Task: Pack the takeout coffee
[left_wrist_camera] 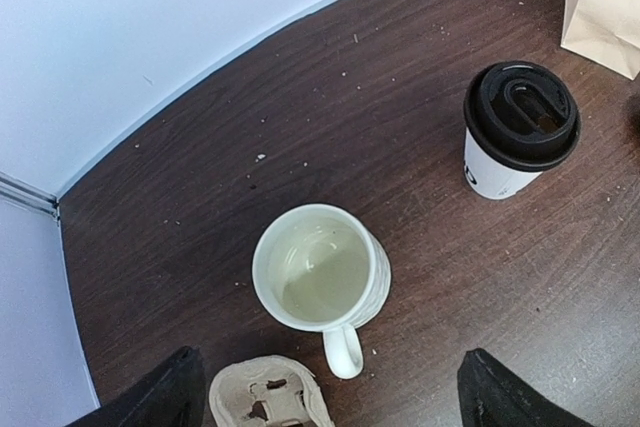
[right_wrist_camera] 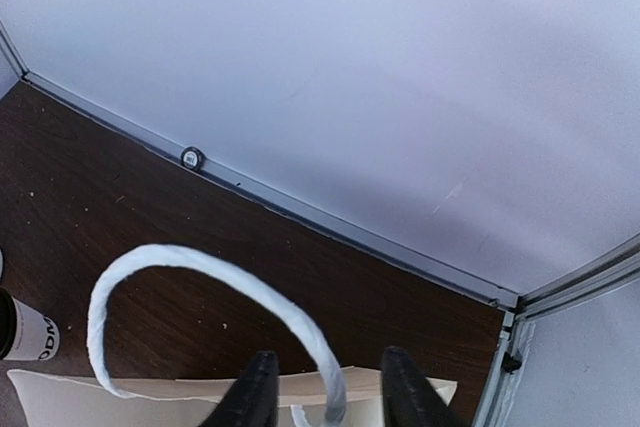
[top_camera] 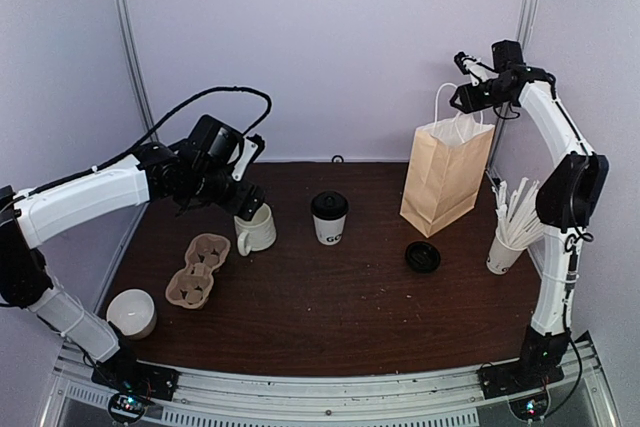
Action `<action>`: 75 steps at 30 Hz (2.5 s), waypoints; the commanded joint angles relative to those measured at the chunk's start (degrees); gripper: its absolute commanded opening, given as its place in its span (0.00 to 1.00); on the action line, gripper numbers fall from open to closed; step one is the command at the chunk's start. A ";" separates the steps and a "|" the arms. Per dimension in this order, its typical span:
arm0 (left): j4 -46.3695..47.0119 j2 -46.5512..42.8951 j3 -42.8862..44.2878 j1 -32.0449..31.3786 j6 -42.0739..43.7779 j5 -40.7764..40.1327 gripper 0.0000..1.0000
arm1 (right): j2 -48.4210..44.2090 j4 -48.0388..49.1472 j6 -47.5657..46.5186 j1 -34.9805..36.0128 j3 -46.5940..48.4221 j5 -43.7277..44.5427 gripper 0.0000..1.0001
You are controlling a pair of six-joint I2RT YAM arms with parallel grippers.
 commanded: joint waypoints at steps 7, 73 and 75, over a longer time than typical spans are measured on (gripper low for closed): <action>-0.42 1.32 2.03 -0.06 0.38 -1.95 0.91 | -6.13 1.48 2.32 0.14 0.30 -4.31 0.00; 0.65 -10.60 -1.16 4.25 0.36 16.03 0.83 | -27.30 7.17 18.95 31.10 -34.38 -27.49 0.72; 1.57 -11.00 -1.28 4.25 0.05 18.14 0.82 | -26.60 5.26 17.98 30.96 -32.94 -28.32 0.77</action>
